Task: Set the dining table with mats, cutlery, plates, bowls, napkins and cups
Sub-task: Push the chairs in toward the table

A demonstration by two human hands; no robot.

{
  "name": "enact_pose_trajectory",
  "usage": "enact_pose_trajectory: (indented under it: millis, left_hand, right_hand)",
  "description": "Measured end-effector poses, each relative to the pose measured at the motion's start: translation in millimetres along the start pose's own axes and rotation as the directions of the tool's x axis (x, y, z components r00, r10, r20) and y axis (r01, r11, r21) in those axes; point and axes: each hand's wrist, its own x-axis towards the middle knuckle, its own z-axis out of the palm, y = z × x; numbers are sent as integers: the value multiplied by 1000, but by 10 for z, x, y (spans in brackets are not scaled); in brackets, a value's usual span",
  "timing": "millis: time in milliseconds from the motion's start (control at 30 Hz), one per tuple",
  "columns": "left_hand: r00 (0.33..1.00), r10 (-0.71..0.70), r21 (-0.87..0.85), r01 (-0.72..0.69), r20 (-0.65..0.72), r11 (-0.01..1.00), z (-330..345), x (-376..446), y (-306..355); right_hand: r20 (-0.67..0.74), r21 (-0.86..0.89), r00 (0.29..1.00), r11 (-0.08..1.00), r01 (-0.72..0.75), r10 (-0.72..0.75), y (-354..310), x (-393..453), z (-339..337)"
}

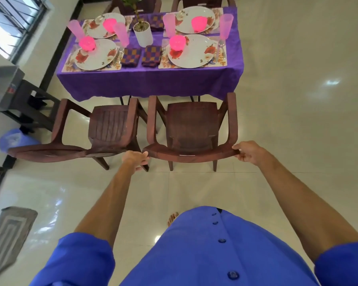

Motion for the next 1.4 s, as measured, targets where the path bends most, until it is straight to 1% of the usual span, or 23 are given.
enact_pose_trajectory:
  millis: [100, 300, 400, 500, 600, 733, 900, 1067, 1167, 1267, 1400]
  left_hand:
    - [998, -20, -1, 20, 60, 1000, -34, -35, 44]
    - [1000, 2, -45, -1, 31, 999, -50, -32, 0]
    - [999, 37, -111, -35, 8, 993, -57, -48, -52]
    - [999, 46, -113, -44, 16, 993, -59, -69, -69]
    - [998, 58, -132, -53, 35, 990, -75, -68, -81]
    - [998, 63, -148, -58, 28, 987, -60, -105, -81]
    - [998, 48, -129, -41, 50, 991, -15, -190, -53]
    - [997, 72, -138, -68, 27, 988, -20, -193, -111]
    - [998, 62, -137, -58, 26, 989, 11, -234, -87]
    - [998, 66, -148, -67, -8, 987, 48, -221, -90]
    - [997, 75, -157, -74, -3, 985, 56, -177, -130]
  right_hand:
    - [-53, 12, 999, 1000, 11, -10, 11, 6, 48]
    - [-103, 26, 994, 999, 28, -25, 28, -10, 115]
    - [-121, 20, 992, 999, 27, -24, 44, -23, 137]
    - [-131, 10, 991, 1000, 12, -11, 50, -27, 123]
    - [-130, -5, 991, 1000, 4, -5, 37, -24, 123]
    - [-133, 10, 991, 1000, 9, -8, 31, -6, 128]
    - [-124, 10, 992, 1000, 13, -12, 53, 35, 103]
    - [-108, 30, 994, 999, 20, -16, 78, 52, 70]
    - [-107, 39, 994, 999, 28, -24, 95, 73, 55]
    - [-98, 41, 995, 998, 39, -35, 126, 100, 29]
    - [-101, 50, 994, 997, 56, -51, 152, 129, 24]
